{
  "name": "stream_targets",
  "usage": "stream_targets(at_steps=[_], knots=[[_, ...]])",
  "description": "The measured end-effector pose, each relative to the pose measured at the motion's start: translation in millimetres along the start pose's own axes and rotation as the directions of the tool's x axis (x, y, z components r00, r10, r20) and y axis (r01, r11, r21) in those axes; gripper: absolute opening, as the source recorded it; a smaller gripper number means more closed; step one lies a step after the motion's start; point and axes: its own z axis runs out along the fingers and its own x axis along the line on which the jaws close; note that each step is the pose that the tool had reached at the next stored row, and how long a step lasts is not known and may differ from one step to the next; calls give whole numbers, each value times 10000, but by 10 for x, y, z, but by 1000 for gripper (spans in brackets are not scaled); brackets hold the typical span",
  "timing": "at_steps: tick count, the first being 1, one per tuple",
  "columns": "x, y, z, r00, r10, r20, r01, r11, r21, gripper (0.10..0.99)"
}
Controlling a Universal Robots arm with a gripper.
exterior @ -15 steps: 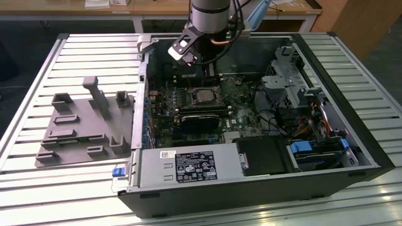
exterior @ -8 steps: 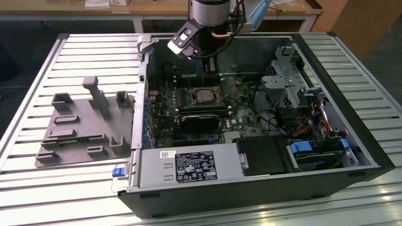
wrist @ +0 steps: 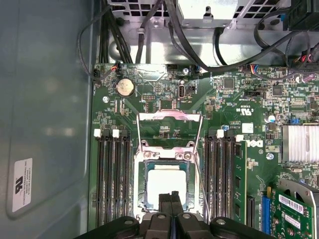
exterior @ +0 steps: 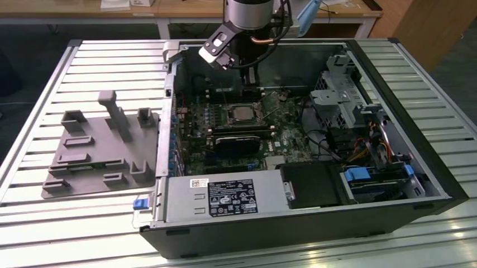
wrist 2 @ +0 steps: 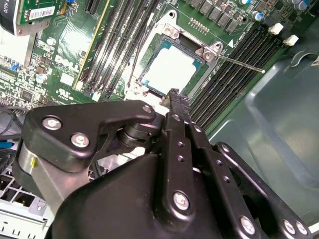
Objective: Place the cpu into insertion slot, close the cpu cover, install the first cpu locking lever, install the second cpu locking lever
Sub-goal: 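Close the cpu cover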
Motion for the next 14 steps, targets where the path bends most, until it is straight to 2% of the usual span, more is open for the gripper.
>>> stream_targets(at_steps=[14], knots=[[1,1,-32,10000,0,0,0,10000,-20,102]])
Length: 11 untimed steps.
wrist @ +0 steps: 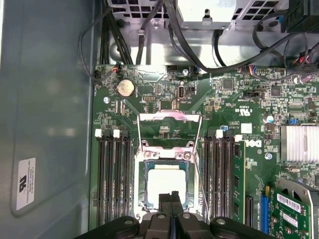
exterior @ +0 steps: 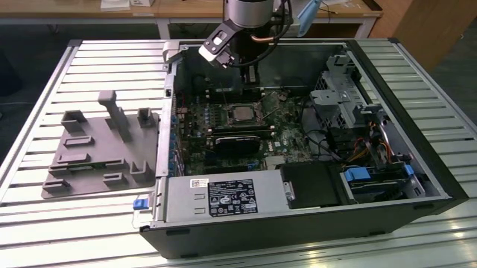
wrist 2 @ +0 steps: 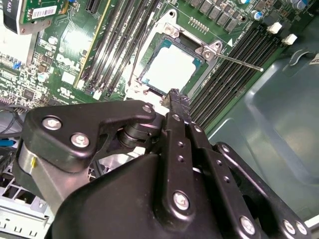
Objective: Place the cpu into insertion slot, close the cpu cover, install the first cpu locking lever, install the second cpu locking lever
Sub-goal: 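Close the cpu cover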
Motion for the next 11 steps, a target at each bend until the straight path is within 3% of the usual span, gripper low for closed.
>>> stream_targets(at_steps=[5,11], knots=[[0,20,0,10000,2,2,-2,10000,1,102],[0,190,10,10000,1,1,-1,10000,6,102]])
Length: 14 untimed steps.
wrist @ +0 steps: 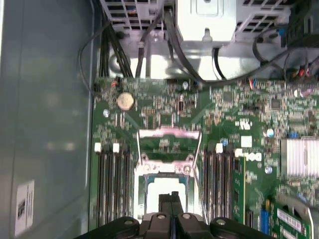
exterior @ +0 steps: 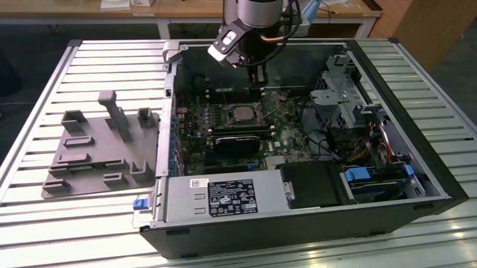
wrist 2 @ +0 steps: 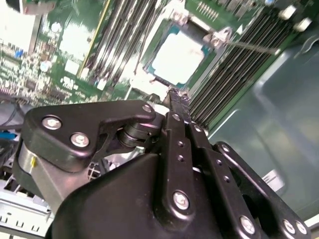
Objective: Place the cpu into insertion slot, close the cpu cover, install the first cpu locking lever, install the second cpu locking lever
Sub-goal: 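Close the cpu cover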
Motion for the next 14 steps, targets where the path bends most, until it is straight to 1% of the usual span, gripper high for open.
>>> stream_targets(at_steps=[5,14], knots=[[-1,206,11,10000,0,-1,0,10000,11,102],[0,618,33,10000,1,0,-1,10000,33,102]])
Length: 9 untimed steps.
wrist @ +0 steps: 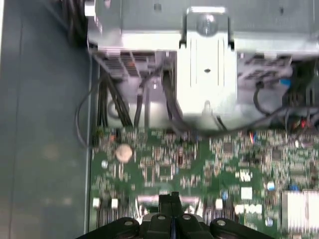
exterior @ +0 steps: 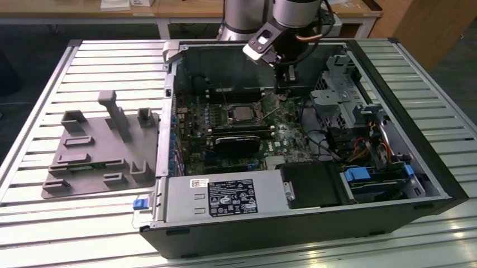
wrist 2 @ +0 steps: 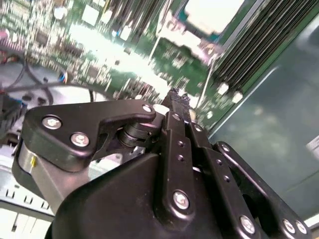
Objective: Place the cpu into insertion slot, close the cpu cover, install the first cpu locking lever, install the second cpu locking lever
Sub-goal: 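Close the cpu cover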
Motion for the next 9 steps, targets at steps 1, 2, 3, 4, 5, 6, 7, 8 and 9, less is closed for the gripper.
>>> stream_targets(at_steps=[1,2,3,4,5,6,7,8,9], knots=[[0,44,2,10000,0,0,0,10000,2,102],[0,83,4,10000,-1,0,1,10000,4,102],[0,121,6,10000,0,1,0,10000,4,102],[0,155,8,10000,-1,0,1,10000,6,102],[0,183,10,10000,-1,0,1,10000,7,102],[1,205,14,10000,-1,-2,1,10000,9,102],[0,227,19,10000,-1,-1,1,10000,18,102],[0,248,28,10000,0,0,0,10000,36,102],[0,257,39,10000,0,1,0,10000,55,102]])
